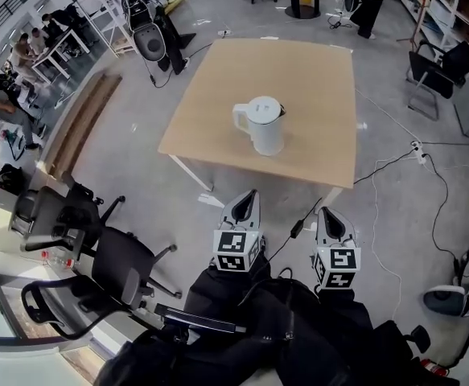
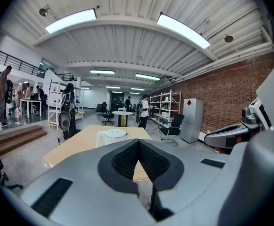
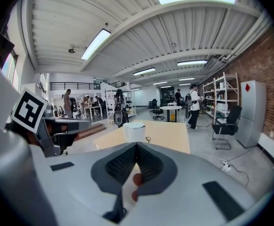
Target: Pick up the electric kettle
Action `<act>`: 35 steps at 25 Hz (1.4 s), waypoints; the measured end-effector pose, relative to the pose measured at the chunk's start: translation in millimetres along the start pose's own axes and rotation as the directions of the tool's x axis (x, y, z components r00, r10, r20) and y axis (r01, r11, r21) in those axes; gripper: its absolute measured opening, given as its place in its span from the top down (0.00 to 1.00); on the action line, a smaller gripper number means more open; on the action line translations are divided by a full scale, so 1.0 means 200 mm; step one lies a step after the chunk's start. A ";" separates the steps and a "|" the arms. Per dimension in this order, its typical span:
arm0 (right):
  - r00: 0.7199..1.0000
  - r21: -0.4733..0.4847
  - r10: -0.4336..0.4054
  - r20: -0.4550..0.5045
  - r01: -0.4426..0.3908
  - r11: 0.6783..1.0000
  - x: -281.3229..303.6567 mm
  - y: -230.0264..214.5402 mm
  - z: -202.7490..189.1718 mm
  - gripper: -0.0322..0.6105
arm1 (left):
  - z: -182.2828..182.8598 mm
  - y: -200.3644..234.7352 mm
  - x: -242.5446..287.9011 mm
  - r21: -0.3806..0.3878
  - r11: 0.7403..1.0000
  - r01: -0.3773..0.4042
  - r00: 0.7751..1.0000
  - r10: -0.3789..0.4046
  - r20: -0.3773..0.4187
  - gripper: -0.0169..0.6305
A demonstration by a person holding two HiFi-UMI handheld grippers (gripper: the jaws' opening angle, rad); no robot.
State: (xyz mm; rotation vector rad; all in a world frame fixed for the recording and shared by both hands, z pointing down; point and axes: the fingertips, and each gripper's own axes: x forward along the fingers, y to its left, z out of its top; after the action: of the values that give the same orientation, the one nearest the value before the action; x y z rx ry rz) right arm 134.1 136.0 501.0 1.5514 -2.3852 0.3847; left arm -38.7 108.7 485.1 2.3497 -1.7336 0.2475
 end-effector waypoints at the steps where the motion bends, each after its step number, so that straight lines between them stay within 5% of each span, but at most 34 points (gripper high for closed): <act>1: 1.000 -0.001 0.004 -0.001 -0.004 1.000 0.02 0.00 0.00 0.95 | 0.00 0.01 0.01 0.000 1.000 -0.002 1.000 0.002 0.000 0.98; 10: 1.000 -0.026 0.008 0.000 -0.007 1.000 0.29 -0.02 0.10 0.95 | 0.07 0.24 0.25 -0.043 0.997 -0.059 0.998 0.060 0.015 0.98; 22: 1.000 -0.023 -0.024 0.004 0.024 0.999 0.80 -0.16 0.40 0.95 | 0.33 0.46 0.77 -0.092 0.993 0.067 0.996 -0.061 0.069 0.98; 25: 0.999 -0.017 -0.037 0.001 0.037 0.999 0.90 -0.18 0.45 0.95 | 0.37 0.52 0.87 -0.056 0.996 0.071 0.996 -0.068 0.061 0.98; 35: 0.997 0.002 -0.079 -0.001 0.079 0.997 1.24 -0.16 0.56 0.95 | 0.41 0.81 1.10 -0.112 0.988 0.104 0.994 -0.099 0.047 0.98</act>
State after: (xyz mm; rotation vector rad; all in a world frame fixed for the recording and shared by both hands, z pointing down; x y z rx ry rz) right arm 57.1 -127.0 489.9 1.6400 -2.3143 0.3706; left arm -128.5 -161.1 474.1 2.3670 -1.5945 0.0821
